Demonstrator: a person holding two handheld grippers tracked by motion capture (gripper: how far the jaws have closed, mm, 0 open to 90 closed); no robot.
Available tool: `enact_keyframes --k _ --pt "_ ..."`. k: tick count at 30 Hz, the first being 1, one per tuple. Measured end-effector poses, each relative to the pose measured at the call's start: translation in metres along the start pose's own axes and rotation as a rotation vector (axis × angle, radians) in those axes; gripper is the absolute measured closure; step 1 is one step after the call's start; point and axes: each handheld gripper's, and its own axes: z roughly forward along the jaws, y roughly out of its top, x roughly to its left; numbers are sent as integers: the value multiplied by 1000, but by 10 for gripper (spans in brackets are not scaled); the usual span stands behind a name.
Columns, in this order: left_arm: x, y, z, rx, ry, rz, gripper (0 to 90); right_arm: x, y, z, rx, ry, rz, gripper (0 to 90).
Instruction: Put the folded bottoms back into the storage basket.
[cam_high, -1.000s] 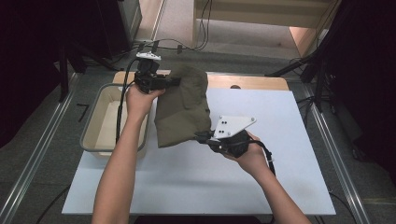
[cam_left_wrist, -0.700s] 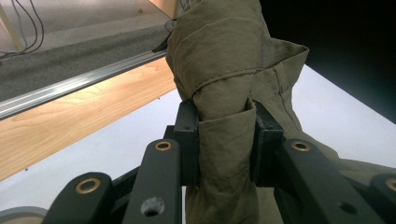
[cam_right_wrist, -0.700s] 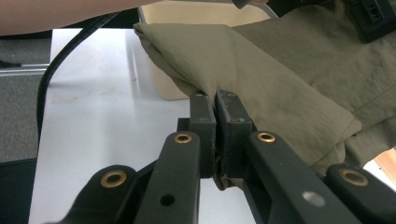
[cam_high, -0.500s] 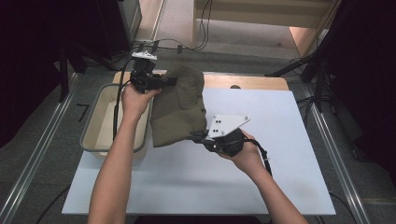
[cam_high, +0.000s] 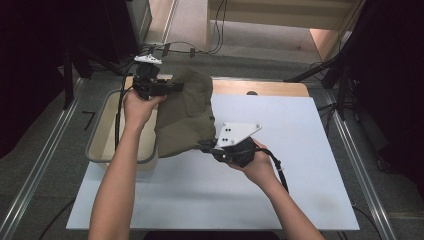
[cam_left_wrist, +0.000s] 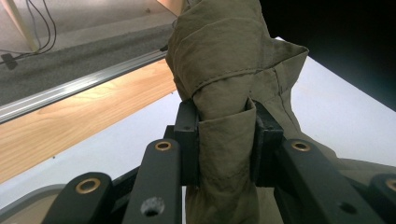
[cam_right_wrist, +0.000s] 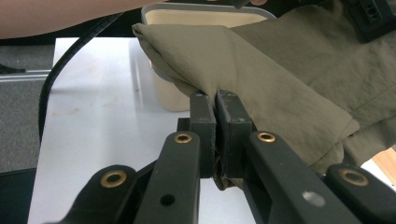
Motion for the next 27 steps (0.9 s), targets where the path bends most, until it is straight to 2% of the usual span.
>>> enact_keyframes --k 10,17,27 --pt "2 -2 -11 4 22 24 710 5 9 10 -10 15 -16 841" --pt "7 -3 -19 -4 33 23 710 6 14 17 -13 24 -25 841" --pt "13 -3 -27 13 56 39 710 6 22 26 -17 35 -35 841"
